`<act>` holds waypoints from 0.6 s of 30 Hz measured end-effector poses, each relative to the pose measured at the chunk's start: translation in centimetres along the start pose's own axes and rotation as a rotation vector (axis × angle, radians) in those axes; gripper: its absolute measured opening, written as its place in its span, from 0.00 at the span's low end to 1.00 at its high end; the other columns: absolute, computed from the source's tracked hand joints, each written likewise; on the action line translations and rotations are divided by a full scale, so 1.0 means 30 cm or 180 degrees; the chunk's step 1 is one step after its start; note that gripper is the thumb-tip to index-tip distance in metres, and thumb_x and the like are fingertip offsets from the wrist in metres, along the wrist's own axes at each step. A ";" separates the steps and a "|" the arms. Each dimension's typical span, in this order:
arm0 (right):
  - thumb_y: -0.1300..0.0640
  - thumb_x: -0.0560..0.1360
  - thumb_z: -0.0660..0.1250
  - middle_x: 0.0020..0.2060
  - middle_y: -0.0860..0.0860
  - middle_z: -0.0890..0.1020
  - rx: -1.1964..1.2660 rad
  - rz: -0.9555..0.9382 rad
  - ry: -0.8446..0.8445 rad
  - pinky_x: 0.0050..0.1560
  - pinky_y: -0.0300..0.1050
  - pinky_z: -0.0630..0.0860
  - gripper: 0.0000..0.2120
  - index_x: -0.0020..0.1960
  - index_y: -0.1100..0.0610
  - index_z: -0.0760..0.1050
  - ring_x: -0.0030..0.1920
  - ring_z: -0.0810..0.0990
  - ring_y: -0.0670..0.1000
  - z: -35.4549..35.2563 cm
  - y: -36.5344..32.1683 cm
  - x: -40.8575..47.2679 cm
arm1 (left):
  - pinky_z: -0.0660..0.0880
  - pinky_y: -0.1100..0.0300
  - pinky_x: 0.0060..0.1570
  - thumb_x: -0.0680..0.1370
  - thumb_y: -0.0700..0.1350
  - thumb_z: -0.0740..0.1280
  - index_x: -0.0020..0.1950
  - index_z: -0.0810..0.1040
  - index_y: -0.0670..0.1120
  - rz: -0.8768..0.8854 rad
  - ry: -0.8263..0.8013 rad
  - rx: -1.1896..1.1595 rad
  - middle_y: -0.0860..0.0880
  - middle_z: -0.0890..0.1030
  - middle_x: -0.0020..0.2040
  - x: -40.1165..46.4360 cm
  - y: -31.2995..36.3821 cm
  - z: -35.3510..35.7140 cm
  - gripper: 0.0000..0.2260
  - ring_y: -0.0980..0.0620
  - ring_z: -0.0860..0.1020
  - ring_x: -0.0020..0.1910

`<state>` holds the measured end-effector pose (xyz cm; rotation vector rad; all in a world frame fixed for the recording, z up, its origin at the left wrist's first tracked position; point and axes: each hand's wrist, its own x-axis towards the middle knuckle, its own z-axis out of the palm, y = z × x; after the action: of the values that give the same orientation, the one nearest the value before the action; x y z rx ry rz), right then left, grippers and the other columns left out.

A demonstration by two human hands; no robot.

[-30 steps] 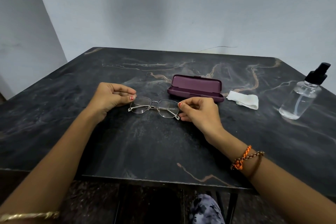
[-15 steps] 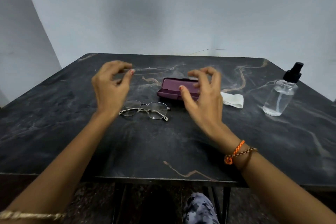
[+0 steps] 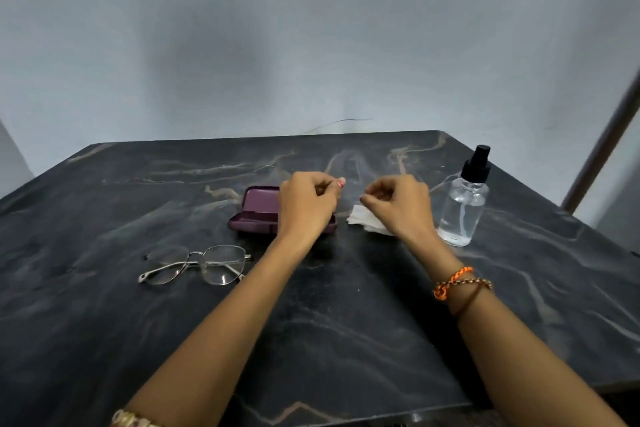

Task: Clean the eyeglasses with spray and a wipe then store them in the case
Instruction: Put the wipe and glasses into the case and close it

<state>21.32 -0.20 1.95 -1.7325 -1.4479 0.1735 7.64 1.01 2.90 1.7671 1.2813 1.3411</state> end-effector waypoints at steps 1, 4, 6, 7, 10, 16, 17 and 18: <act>0.55 0.68 0.71 0.40 0.55 0.85 -0.0149 -0.0028 -0.0146 0.48 0.44 0.76 0.08 0.44 0.57 0.82 0.45 0.82 0.53 0.007 0.011 -0.004 | 0.80 0.45 0.42 0.74 0.47 0.66 0.36 0.81 0.42 0.0005 -0.0003 -0.0001 0.43 0.82 0.32 0.002 -0.006 0.008 0.11 0.45 0.81 0.33; 0.51 0.66 0.72 0.47 0.55 0.84 -0.0681 -0.0207 -0.0528 0.51 0.49 0.76 0.14 0.49 0.57 0.81 0.51 0.80 0.56 0.024 0.026 -0.007 | 0.79 0.45 0.41 0.75 0.51 0.64 0.35 0.81 0.41 -0.0041 -0.0064 -0.0033 0.43 0.82 0.31 0.001 -0.019 0.025 0.16 0.44 0.81 0.32; 0.51 0.66 0.71 0.49 0.57 0.82 -0.0887 -0.0221 -0.0676 0.51 0.52 0.76 0.16 0.50 0.58 0.80 0.52 0.79 0.59 0.029 0.021 -0.007 | 0.79 0.45 0.42 0.75 0.52 0.64 0.35 0.81 0.41 -0.0054 -0.0035 -0.0045 0.44 0.82 0.31 0.000 -0.023 0.030 0.17 0.45 0.81 0.33; 0.51 0.66 0.70 0.49 0.58 0.82 -0.0936 -0.0219 -0.0710 0.51 0.53 0.76 0.15 0.50 0.58 0.80 0.52 0.78 0.60 0.030 0.019 -0.006 | 0.79 0.45 0.43 0.75 0.52 0.64 0.35 0.81 0.41 -0.0034 -0.0007 -0.0029 0.44 0.82 0.32 0.003 -0.024 0.032 0.17 0.46 0.81 0.34; 0.53 0.70 0.67 0.46 0.61 0.82 -0.1033 -0.0283 -0.0725 0.48 0.52 0.76 0.11 0.47 0.59 0.79 0.50 0.78 0.63 0.032 0.019 -0.007 | 0.79 0.46 0.44 0.75 0.51 0.64 0.37 0.81 0.41 0.0030 0.0031 -0.0025 0.42 0.83 0.33 0.010 -0.022 0.034 0.15 0.45 0.81 0.35; 0.51 0.74 0.61 0.43 0.59 0.81 -0.0686 -0.0089 -0.0169 0.43 0.50 0.73 0.14 0.44 0.62 0.77 0.48 0.78 0.63 0.026 0.028 0.004 | 0.79 0.47 0.43 0.75 0.48 0.65 0.39 0.81 0.42 0.0159 0.0058 -0.0049 0.44 0.83 0.35 0.005 -0.018 0.035 0.11 0.45 0.81 0.35; 0.50 0.74 0.60 0.42 0.58 0.81 -0.0545 -0.0023 0.0010 0.41 0.48 0.71 0.14 0.44 0.61 0.76 0.46 0.77 0.62 0.023 0.028 0.004 | 0.79 0.48 0.45 0.75 0.47 0.65 0.41 0.81 0.43 0.0101 0.0080 -0.0118 0.46 0.82 0.36 0.006 -0.018 0.034 0.09 0.47 0.81 0.36; 0.50 0.74 0.60 0.41 0.56 0.81 -0.0415 0.0034 0.0187 0.39 0.46 0.68 0.13 0.44 0.60 0.75 0.45 0.77 0.61 0.020 0.028 0.003 | 0.79 0.50 0.47 0.74 0.47 0.66 0.44 0.81 0.44 0.0022 0.0106 -0.0220 0.49 0.82 0.37 0.008 -0.019 0.032 0.08 0.50 0.81 0.39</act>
<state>21.61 0.21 1.06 -1.8351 -1.4345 0.0342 8.37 1.55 2.18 1.7104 1.2327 1.4073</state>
